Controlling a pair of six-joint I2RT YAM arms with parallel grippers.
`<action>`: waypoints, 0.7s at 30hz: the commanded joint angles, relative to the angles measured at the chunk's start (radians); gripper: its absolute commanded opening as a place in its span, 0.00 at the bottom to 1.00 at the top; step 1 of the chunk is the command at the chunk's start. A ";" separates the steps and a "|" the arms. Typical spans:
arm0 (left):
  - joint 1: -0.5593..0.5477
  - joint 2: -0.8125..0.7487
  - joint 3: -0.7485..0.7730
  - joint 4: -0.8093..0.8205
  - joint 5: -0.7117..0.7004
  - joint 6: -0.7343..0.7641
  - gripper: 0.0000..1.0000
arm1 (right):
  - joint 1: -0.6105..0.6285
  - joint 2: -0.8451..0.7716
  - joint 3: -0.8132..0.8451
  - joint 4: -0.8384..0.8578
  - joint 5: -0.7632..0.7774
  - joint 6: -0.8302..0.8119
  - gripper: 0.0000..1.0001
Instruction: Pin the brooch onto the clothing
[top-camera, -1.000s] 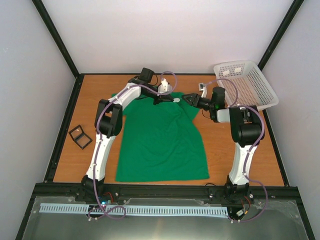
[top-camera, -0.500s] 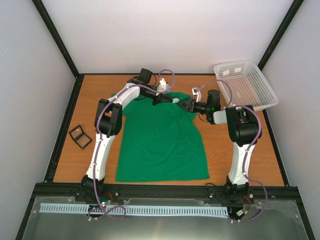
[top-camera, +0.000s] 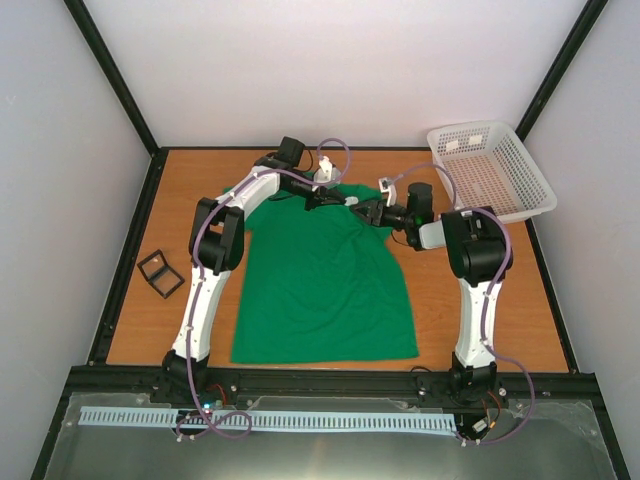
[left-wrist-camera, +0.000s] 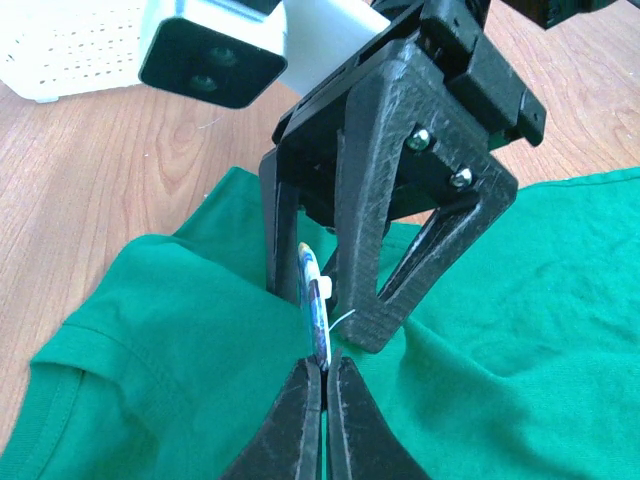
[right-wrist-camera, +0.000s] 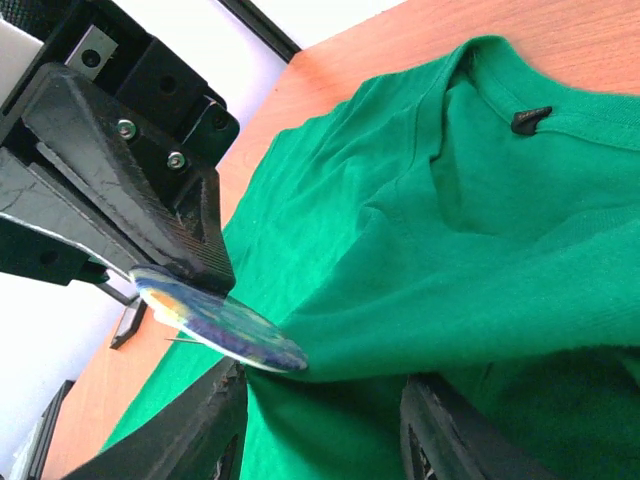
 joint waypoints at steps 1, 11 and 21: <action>0.009 0.015 0.050 -0.007 0.043 -0.005 0.01 | 0.011 0.048 0.013 0.130 0.026 0.085 0.42; 0.009 0.014 0.052 -0.013 0.046 0.000 0.01 | 0.026 0.083 0.021 0.226 0.036 0.158 0.47; 0.009 0.009 0.050 -0.015 0.059 0.002 0.01 | 0.031 0.112 0.028 0.310 0.082 0.279 0.49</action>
